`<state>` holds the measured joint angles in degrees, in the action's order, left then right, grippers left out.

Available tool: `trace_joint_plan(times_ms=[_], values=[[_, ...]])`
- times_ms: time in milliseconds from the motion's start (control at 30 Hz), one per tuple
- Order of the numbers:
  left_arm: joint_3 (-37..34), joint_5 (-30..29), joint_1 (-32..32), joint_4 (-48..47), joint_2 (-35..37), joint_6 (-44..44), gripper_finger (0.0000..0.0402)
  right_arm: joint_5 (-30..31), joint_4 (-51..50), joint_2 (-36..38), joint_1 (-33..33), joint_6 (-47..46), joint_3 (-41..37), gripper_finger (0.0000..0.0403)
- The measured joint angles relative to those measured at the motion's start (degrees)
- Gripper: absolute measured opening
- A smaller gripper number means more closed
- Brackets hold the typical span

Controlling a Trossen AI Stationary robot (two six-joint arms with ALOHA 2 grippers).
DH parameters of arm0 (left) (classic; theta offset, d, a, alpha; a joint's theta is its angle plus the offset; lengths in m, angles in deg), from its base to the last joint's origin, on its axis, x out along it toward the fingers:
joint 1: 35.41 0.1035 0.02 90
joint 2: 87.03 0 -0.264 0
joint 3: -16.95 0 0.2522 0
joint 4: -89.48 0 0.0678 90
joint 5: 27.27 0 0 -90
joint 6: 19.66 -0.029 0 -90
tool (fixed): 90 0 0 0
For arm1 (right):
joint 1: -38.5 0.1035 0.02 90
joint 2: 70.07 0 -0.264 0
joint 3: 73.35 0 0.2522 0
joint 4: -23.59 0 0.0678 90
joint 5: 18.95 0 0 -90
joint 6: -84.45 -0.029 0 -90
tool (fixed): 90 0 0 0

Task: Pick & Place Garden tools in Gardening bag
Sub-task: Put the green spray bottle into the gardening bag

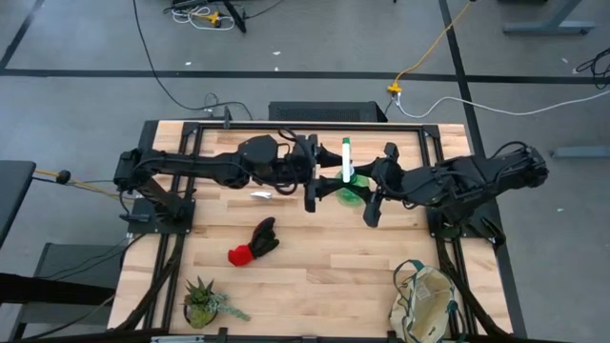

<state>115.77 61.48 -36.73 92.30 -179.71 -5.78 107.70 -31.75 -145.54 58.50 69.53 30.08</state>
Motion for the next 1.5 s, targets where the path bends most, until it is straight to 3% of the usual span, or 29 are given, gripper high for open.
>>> trace_joint_plan(times_ms=[400,967,1333,1500], values=[[0.0,0.07,-0.22,-0.11,0.02,-0.14,0.0258,-0.13,2.07,-1.11,-0.54,0.63,0.0,0.0169],[0.0,1.46,-0.19,-0.19,0.02,-0.41,0.0151,-1.14,2.33,-1.07,-0.52,0.34,0.0,0.0169],[0.0,1.49,-0.19,-0.19,0.02,-1.46,0.0149,-1.15,2.2,-1.07,-0.52,0.39,0.0,0.017],[0.0,1.6,-0.19,-0.18,0.02,-1.37,0.0147,-1.16,2.1,-1.07,-0.52,-0.74,0.0,0.0195]])
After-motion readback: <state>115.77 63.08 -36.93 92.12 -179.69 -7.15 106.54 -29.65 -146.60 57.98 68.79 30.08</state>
